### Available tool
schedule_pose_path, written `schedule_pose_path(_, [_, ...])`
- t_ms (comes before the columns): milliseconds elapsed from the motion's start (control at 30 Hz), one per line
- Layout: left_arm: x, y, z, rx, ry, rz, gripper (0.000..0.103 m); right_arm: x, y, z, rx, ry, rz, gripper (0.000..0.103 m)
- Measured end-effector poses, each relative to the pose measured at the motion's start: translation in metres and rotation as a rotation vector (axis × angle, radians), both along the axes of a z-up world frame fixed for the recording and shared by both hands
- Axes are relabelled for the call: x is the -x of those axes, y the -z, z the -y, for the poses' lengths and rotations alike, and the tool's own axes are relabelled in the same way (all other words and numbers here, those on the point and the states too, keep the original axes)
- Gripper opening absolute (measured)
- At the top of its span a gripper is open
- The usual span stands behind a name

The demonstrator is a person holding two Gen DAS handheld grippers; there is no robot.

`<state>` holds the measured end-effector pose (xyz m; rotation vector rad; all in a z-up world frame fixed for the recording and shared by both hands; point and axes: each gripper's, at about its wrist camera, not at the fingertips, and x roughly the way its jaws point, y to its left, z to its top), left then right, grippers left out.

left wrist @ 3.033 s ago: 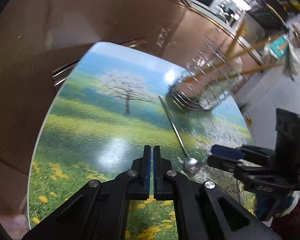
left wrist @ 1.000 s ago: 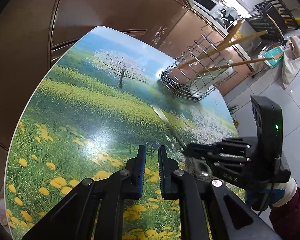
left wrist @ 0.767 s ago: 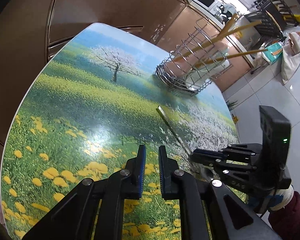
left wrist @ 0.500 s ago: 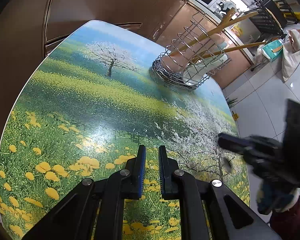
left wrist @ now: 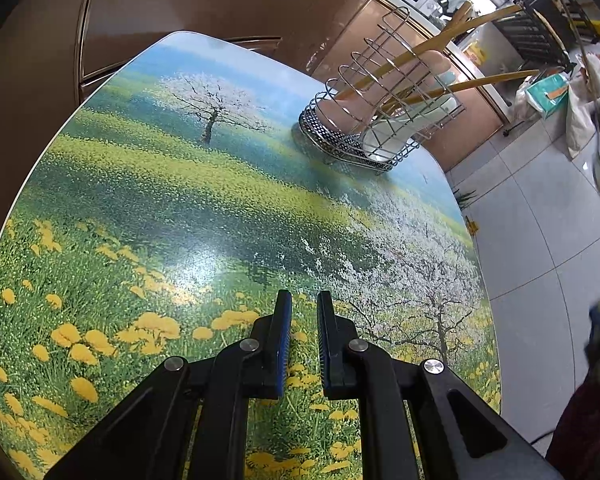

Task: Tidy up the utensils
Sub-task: 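Lift the metal spoon upright with the right tool above the holder, then lower the metal spoon into the holder and open the right tool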

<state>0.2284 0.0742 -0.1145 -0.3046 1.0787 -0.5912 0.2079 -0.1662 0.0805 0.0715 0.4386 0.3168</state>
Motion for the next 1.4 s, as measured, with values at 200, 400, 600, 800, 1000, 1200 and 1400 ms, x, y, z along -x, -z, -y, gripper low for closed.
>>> schedule_pose_path(200, [-0.008, 0.001, -0.004, 0.021, -0.013, 0.004, 0.01, -0.063, 0.005, 0.029, -0.06, 0.069, 0.083, 0.003])
schedule_pose_path(400, [-0.019, -0.004, -0.01, 0.041, -0.033, 0.024, 0.01, -0.112, 0.037, 0.031, -0.077, 0.106, 0.113, 0.003])
schedule_pose_path(600, [-0.031, -0.008, -0.012, 0.051, -0.053, 0.036, 0.01, -0.133, 0.071, 0.035, -0.107, 0.099, 0.097, 0.004])
schedule_pose_path(800, [-0.035, -0.007, -0.013, 0.06, -0.072, 0.037, 0.01, -0.133, 0.099, 0.039, -0.123, 0.077, 0.067, 0.004])
schedule_pose_path(1000, [-0.035, -0.008, -0.009, 0.061, -0.067, 0.037, 0.01, -0.135, 0.108, 0.045, -0.17, 0.037, 0.04, 0.006])
schedule_pose_path(1200, [-0.036, -0.006, -0.009, 0.065, -0.072, 0.031, 0.012, -0.137, 0.11, 0.048, -0.17, 0.042, 0.014, 0.005])
schedule_pose_path(1400, [-0.034, -0.004, -0.012, 0.073, -0.078, 0.026, 0.012, -0.14, 0.107, 0.043, -0.131, 0.019, -0.025, 0.005])
